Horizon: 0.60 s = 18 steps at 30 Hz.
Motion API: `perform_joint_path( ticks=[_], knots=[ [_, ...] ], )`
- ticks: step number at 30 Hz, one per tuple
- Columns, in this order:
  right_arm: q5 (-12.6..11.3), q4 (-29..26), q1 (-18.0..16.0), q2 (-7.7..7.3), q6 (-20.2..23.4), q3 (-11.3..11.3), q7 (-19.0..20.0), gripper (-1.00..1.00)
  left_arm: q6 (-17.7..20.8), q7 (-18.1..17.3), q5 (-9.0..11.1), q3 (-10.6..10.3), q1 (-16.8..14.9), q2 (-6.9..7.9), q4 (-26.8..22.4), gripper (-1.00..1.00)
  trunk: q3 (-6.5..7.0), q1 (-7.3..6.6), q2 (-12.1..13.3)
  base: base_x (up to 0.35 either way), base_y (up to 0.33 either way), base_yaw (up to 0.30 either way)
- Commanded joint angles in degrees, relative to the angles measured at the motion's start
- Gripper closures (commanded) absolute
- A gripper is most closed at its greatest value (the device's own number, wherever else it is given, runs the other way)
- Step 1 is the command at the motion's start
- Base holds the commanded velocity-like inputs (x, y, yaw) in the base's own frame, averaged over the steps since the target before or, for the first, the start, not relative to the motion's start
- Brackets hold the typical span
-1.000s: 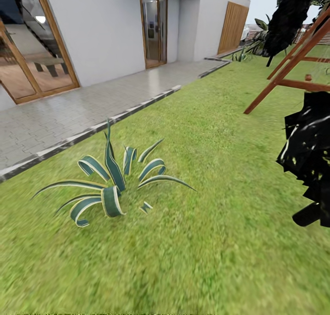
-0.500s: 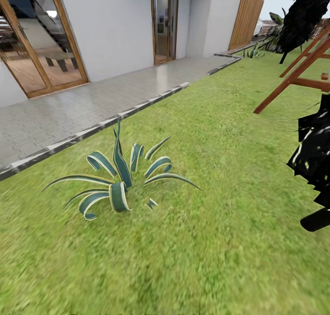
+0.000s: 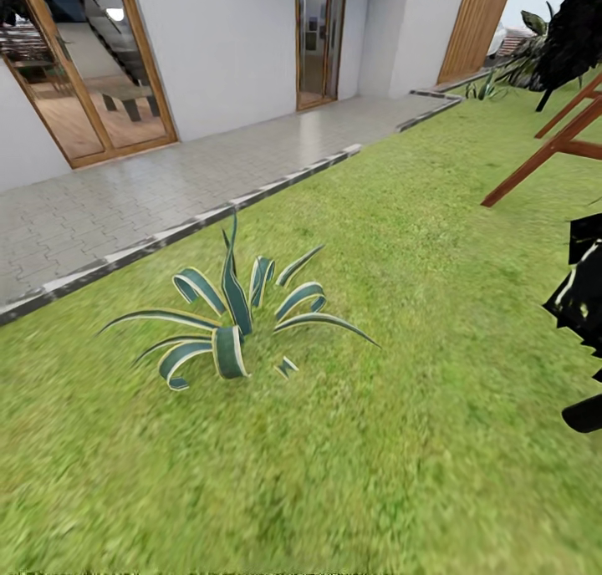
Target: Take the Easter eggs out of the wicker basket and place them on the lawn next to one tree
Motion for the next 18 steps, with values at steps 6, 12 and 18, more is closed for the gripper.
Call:
perform_joint_path(
  ticks=[6,12,18],
  knots=[
    [0.07,-0.04,0.03,-0.01,-0.11,0.21,0.03,-1.0,-0.2,-0.01,-0.03,-0.13,-0.03,0.0,-0.01,-1.0,0.52,-1.32,2.39,0.0,0.0,0.128],
    [0.07,-0.04,0.03,-0.01,-0.11,0.25,0.03,-1.0,-0.2,-0.03,-0.03,-0.18,-0.03,0.0,-0.02,-1.0,1.07,-2.64,4.8,0.0,0.0,0.128],
    [0.07,-0.04,0.03,-0.01,-0.11,0.43,0.03,-1.0,-0.2,-0.04,-0.05,-0.46,-0.03,0.0,-0.03,-1.0,1.62,-3.95,7.2,0.0,0.0,0.128]
  ],
)
